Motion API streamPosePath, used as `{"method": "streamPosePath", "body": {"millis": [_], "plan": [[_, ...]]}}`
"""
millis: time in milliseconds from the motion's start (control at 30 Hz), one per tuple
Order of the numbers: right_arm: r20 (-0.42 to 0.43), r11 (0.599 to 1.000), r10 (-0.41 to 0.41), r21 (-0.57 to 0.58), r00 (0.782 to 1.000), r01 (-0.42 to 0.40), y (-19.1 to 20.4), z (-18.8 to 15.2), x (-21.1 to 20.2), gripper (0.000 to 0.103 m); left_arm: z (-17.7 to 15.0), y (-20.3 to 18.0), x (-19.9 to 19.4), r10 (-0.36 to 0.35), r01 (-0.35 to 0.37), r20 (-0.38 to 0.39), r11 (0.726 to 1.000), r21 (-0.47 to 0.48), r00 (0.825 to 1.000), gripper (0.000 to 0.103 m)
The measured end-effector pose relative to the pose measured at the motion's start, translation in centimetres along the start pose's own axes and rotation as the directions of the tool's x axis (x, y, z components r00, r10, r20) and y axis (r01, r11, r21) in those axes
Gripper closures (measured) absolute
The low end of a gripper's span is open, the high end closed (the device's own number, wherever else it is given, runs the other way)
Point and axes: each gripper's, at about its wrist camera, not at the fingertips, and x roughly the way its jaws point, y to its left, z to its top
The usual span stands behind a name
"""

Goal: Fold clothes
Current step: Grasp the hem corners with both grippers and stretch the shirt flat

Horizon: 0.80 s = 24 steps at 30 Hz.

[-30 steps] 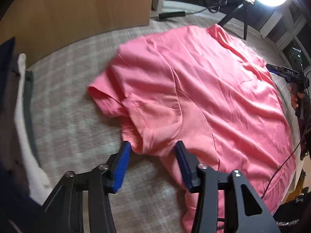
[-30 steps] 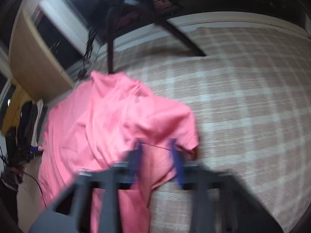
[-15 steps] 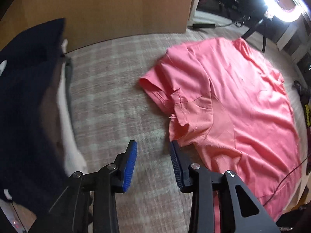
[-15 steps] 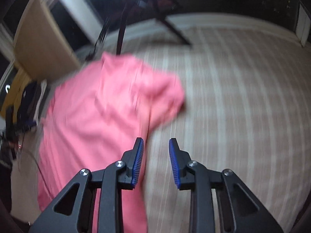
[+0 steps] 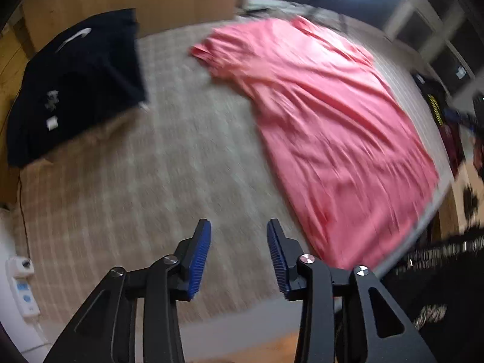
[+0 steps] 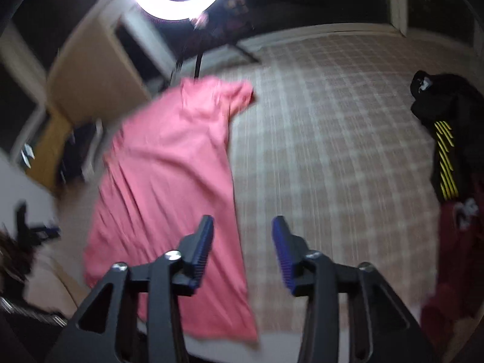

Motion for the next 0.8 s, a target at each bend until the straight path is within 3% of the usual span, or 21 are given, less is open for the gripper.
{"method": "streamPosePath", "body": {"millis": [67,133,267,333,733,767,800], "plan": [[-0.073,0.999,-0.002,-0.033,0.997,-0.001,1.2,-2.9,1.5,0.059,-2.4,-2.0,1.1,-0.084,0.084,-0.027,0.996,0.007,0.996,0.059],[-0.131,0.999,-0.001,-0.046,0.991,-0.005,1.9,-5.2,3.1,0.059,-4.6,-4.2,2.8,-0.116,0.12,-0.074,0.991,0.054,0.991,0.059],[-0.203,0.995,-0.031,-0.102,0.979,0.01,2.2,-8.8,5.3,0.059,-7.7,-7.5,5.8,-0.08,0.101,-0.132,0.982,0.161,0.988,0.059],[-0.22,0.991,-0.055,-0.132,0.974,0.026,2.0,-9.7,5.6,0.059,-7.8,-8.0,6.1,-0.07,0.089,-0.116,0.981,0.17,0.991,0.059],[-0.166,0.976,-0.026,-0.215,0.986,-0.011,0.2,-10.9,4.9,0.059,-7.3,-11.0,7.2,0.018,-0.007,-0.043,0.966,0.257,0.999,0.061],[-0.164,0.976,-0.022,-0.219,0.986,-0.015,0.1,-10.8,4.7,0.059,-7.1,-11.0,7.1,0.01,-0.001,-0.037,0.968,0.249,0.999,0.063],[-0.162,0.974,-0.022,-0.228,0.987,-0.016,0.0,-10.9,4.5,0.059,-6.9,-11.0,6.9,0.003,0.005,-0.031,0.97,0.242,1.0,0.073]]}}
